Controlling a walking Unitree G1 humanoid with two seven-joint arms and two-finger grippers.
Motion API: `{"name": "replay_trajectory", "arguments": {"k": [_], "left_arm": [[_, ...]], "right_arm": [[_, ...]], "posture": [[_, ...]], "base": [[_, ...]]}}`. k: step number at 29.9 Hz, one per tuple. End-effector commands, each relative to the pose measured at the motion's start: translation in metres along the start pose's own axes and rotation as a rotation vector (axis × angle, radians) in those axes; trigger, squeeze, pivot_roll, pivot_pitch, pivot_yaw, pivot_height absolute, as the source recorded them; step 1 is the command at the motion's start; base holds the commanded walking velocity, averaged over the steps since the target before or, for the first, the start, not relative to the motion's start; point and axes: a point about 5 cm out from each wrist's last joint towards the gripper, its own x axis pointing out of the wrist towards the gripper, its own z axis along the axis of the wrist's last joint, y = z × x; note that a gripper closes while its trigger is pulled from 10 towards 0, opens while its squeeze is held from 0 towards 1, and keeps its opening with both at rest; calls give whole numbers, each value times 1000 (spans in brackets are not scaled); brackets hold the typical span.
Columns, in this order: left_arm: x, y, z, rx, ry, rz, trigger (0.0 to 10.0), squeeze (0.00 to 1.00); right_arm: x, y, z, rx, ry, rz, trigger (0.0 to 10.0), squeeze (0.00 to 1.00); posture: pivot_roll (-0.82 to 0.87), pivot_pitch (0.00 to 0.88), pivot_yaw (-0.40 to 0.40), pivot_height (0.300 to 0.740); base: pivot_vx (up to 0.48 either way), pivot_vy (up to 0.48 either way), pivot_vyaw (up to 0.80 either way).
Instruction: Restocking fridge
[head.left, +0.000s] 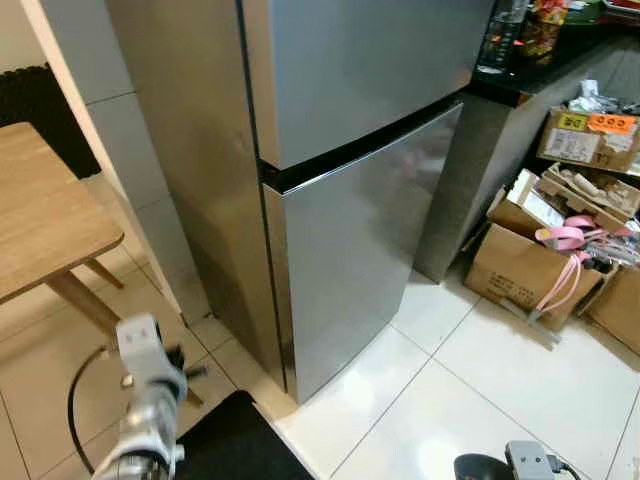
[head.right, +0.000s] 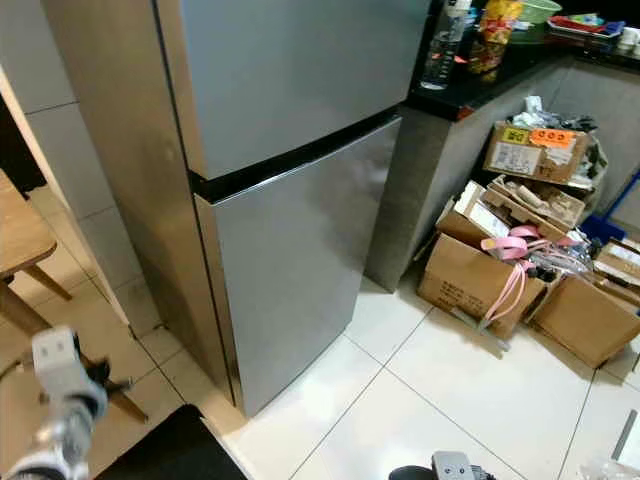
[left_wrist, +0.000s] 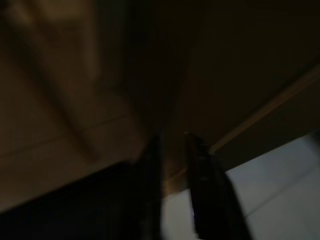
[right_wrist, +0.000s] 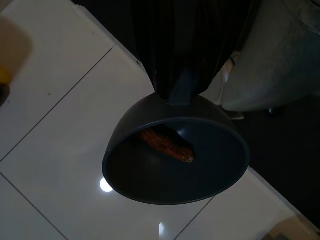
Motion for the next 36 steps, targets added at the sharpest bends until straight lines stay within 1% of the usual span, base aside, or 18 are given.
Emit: {"name": "replay_trajectory", "arguments": {"k": [1, 3, 5, 6, 7, 8, 9, 10, 11, 12, 22, 24, 27, 28, 29, 30, 34, 36], "left_arm": [[5, -4, 15, -28, -45, -78, 10000, 1000], [13, -13, 37, -46, -114, -160, 10000, 1000], [14, -15, 41, -50, -130, -178, 10000, 1000], [17, -20, 51, -45, -158, -222, 10000, 1000], [17, -20, 51, -45, -158, -222, 10000, 1000], [20, -27, 64, -29, -192, -281, 10000, 1000], [20, -27, 64, -29, -192, -281, 10000, 1000], [22, -36, 79, -6, -232, -375, 10000, 1000], [22, -36, 79, -6, -232, -375, 10000, 1000], [21, -41, 81, 19, -233, -447, 10000, 1000], [16, -49, 74, 87, -192, -614, 10000, 1000], [15, -57, 76, 102, -202, -668, 10000, 1000], [16, -63, 81, 113, -234, -679, 10000, 1000], [16, -66, 85, 116, -255, -688, 10000, 361], [16, -66, 85, 116, -255, -688, 10000, 361], [17, -69, 89, 119, -273, -692, 10000, 0], [17, -76, 98, 136, -307, -712, 10000, 0], [20, -85, 111, 158, -347, -715, 10000, 0]], "right_arm": [[-2, -5, -1, 1, -8, -15, 10000, 0], [-3, -7, -4, 0, -3, -18, 10000, 0], [-3, -7, -4, 0, -2, -18, 10000, 0], [-4, -8, -5, 0, -1, -19, 10000, 0], [-4, -8, -5, 0, -1, -19, 10000, 0], [-4, -8, -7, 2, 2, -21, 10000, 0], [-4, -8, -7, 2, 2, -21, 10000, 0], [-5, -8, -9, 5, 5, -22, 10000, 0], [-5, -8, -9, 5, 5, -22, 10000, 0], [-5, -6, -11, 9, 9, -21, 10000, 0], [-5, -4, -14, 10, 11, -14, 10000, 0], [-6, -4, -17, 7, 13, -12, 10000, 0], [-8, -5, -21, 2, 19, -9, 10000, 0], [-9, -5, -24, 1, 22, -7, 10000, 0], [-9, -5, -24, 1, 22, -7, 10000, 0], [-11, -6, -27, -1, 27, -6, 10000, 0], [-14, -8, -35, -5, 37, -3, 10000, 0], [-18, -10, -43, -13, 48, 1, 10000, 0]], "posture": [[-76, 0, -25, 740], [-78, 0, -23, 740], [-79, 0, -23, 740], [-80, 0, -20, 740], [-80, 0, -20, 740], [-81, 0, -18, 740], [-81, 0, -18, 740], [-82, 0, -12, 740], [-82, 0, -12, 740], [-83, 3, -12, 740], [-79, 25, -9, 740], [-82, 46, -10, 740], [-85, 65, -10, 740], [-90, 81, -11, 740], [-90, 81, -11, 740], [-93, 94, -10, 740], [-101, 135, -9, 740], [-111, 179, -4, 740]], "base": [[0, 0, 0], [0, 0, 0], [0, 0, 0], [0, 0, 0], [0, 0, 0], [0, 0, 0], [0, 0, 0], [0, 0, 0], [0, 0, 0], [0, 0, 0], [0, 0, 0], [0, 0, 0], [0, 0, 0], [0, 0, 0], [0, 0, 0], [0, 0, 0], [0, 0, 0], [0, 0, 0]]}}
